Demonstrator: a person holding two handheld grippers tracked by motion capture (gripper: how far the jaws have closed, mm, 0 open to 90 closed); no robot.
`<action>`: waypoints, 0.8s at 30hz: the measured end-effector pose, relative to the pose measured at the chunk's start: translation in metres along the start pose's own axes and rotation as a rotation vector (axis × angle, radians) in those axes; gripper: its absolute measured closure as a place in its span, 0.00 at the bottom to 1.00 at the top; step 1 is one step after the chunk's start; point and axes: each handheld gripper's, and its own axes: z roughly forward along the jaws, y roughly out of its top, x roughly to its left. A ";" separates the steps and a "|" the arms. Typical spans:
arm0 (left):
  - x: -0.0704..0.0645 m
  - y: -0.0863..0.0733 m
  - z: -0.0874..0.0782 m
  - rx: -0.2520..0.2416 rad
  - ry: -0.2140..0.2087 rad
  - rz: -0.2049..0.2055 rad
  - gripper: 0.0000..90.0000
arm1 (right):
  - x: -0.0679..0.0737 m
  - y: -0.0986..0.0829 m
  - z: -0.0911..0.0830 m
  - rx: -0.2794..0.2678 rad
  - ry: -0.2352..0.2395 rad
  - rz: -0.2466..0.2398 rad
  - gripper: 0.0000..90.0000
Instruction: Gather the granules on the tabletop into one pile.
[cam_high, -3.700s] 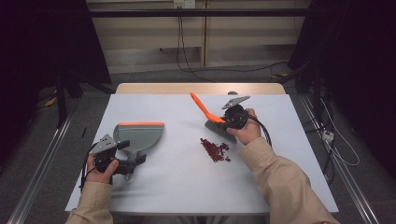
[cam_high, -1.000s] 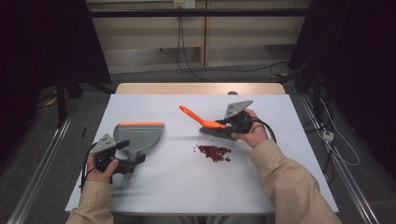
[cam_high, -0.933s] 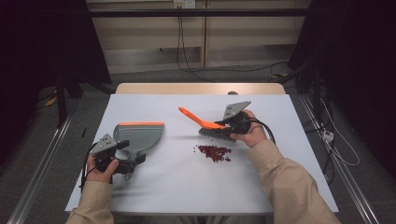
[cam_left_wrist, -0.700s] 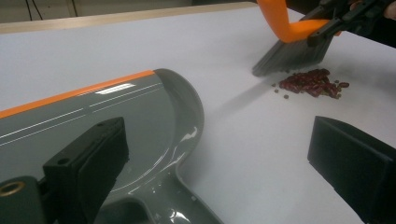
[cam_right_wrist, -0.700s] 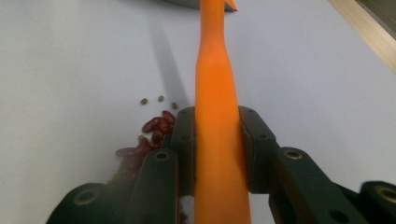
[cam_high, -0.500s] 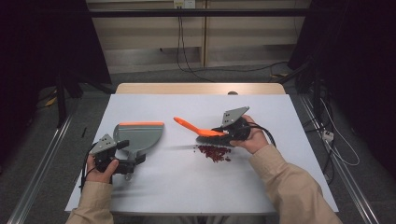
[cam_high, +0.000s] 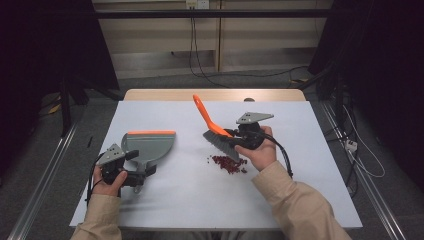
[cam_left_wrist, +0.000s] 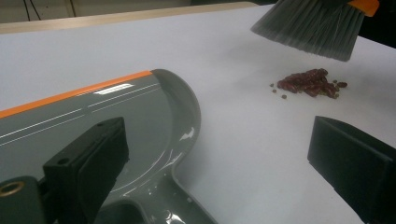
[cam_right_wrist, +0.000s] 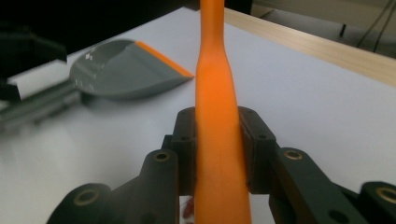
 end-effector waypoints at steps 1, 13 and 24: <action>0.000 0.000 0.000 0.000 -0.001 0.001 0.05 | 0.004 0.000 0.002 -0.009 -0.007 0.028 0.79; 0.000 0.000 0.001 0.003 -0.003 0.006 0.05 | 0.041 -0.011 0.043 0.000 -0.066 0.195 0.79; 0.000 0.000 0.000 0.004 -0.002 0.006 0.05 | 0.046 -0.028 0.050 0.044 -0.151 0.286 0.79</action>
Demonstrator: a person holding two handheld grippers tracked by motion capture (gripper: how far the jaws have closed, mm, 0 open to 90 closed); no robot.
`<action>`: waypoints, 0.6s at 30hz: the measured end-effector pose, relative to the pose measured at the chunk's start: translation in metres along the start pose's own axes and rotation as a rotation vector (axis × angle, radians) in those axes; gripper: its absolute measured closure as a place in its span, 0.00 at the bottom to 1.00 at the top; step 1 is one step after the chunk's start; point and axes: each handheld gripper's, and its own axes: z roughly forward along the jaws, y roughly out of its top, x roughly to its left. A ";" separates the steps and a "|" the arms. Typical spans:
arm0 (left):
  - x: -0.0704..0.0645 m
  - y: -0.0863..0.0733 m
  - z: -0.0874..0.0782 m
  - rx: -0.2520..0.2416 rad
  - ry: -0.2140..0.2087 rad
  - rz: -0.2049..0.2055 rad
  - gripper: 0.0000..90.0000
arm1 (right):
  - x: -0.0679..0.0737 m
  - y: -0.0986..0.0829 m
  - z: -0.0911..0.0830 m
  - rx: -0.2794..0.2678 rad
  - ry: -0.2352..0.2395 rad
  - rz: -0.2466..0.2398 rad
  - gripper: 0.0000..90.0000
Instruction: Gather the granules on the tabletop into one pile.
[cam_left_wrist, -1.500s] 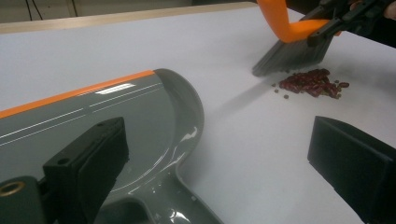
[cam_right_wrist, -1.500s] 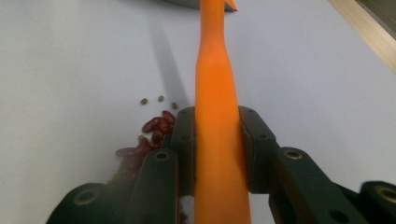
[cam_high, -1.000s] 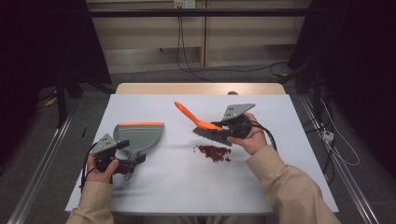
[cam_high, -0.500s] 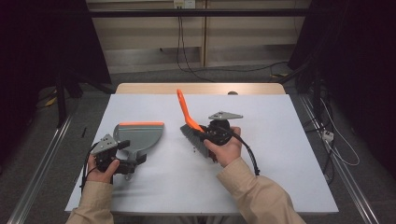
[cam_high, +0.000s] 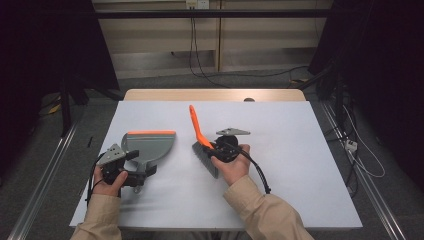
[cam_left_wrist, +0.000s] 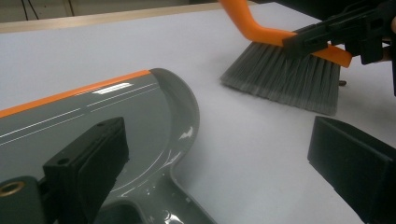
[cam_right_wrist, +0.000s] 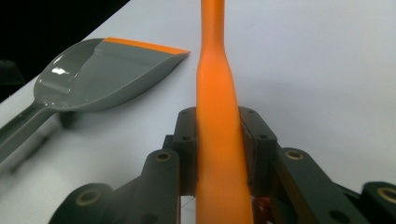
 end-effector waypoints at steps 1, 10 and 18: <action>0.000 0.000 0.000 0.001 0.001 0.000 0.05 | -0.003 -0.001 -0.002 0.005 -0.008 0.020 0.79; -0.003 0.002 -0.001 -0.001 0.000 0.010 0.05 | -0.016 -0.010 -0.024 0.003 -0.056 0.057 0.79; -0.004 0.002 0.000 -0.005 -0.001 0.007 0.05 | -0.023 -0.011 -0.036 0.018 -0.079 0.034 0.79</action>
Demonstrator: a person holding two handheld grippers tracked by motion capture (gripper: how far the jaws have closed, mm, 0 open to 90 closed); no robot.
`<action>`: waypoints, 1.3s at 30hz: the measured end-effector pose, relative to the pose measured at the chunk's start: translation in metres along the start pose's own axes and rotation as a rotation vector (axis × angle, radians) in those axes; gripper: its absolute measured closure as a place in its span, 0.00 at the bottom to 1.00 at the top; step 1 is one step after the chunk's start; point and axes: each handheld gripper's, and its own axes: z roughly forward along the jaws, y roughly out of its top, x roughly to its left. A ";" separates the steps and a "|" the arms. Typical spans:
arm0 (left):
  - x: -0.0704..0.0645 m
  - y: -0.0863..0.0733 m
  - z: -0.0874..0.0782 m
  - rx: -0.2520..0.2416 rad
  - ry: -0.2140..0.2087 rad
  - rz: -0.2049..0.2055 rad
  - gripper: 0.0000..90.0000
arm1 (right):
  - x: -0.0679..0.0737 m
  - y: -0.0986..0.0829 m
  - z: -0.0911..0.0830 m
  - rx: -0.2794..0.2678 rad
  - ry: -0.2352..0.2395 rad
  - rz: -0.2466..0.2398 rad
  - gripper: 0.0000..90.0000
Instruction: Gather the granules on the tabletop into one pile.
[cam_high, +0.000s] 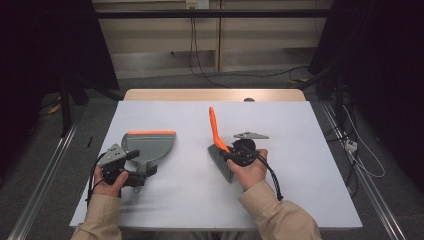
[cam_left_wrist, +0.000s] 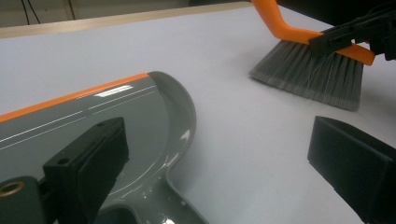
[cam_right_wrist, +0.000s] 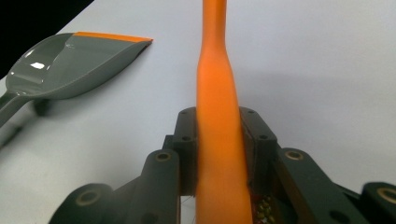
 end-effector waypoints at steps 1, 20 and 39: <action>0.000 0.000 0.000 0.000 0.000 0.000 0.05 | 0.000 0.000 -0.001 0.004 -0.004 -0.004 0.79; 0.001 0.000 0.001 0.005 0.001 -0.002 0.05 | 0.012 0.021 0.009 -0.054 0.064 0.007 0.79; 0.000 0.001 0.001 0.002 0.007 -0.006 0.05 | -0.005 0.008 -0.001 -0.015 0.058 0.009 0.79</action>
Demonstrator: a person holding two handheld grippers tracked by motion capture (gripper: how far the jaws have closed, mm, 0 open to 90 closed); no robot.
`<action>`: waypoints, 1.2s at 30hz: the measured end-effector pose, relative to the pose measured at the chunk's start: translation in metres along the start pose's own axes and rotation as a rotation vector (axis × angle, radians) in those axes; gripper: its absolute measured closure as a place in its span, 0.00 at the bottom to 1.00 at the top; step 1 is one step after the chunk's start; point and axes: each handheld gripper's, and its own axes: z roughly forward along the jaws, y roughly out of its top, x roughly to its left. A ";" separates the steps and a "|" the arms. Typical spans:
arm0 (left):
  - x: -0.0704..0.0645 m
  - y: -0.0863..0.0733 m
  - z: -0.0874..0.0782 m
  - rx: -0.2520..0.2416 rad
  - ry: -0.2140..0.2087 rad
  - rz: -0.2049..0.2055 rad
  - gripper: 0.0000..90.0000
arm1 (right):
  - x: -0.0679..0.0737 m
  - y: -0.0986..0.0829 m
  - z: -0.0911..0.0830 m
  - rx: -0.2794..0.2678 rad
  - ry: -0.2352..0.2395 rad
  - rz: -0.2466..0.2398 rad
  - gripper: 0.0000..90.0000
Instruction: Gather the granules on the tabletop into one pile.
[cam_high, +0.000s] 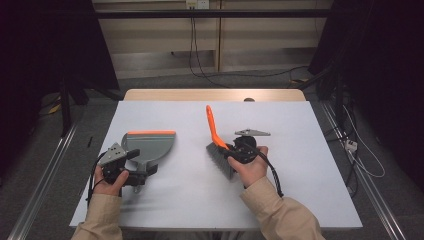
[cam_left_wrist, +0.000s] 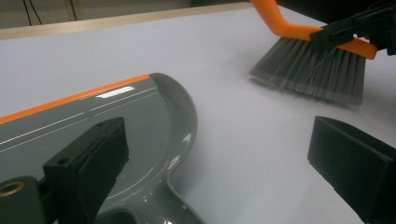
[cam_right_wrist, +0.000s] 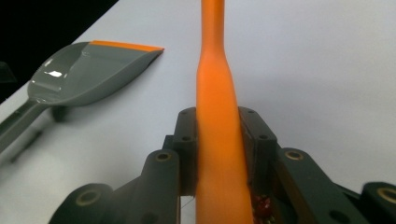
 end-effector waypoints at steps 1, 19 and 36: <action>0.000 0.000 0.000 0.005 -0.001 0.003 0.05 | 0.000 0.001 -0.002 -0.006 0.002 -0.002 0.79; -0.002 0.003 0.003 0.002 -0.007 0.017 0.05 | -0.053 -0.004 -0.031 -0.058 -0.270 -0.063 0.79; -0.001 0.003 0.004 0.014 -0.006 0.020 0.05 | -0.020 -0.007 -0.010 -0.101 -0.233 -0.132 0.79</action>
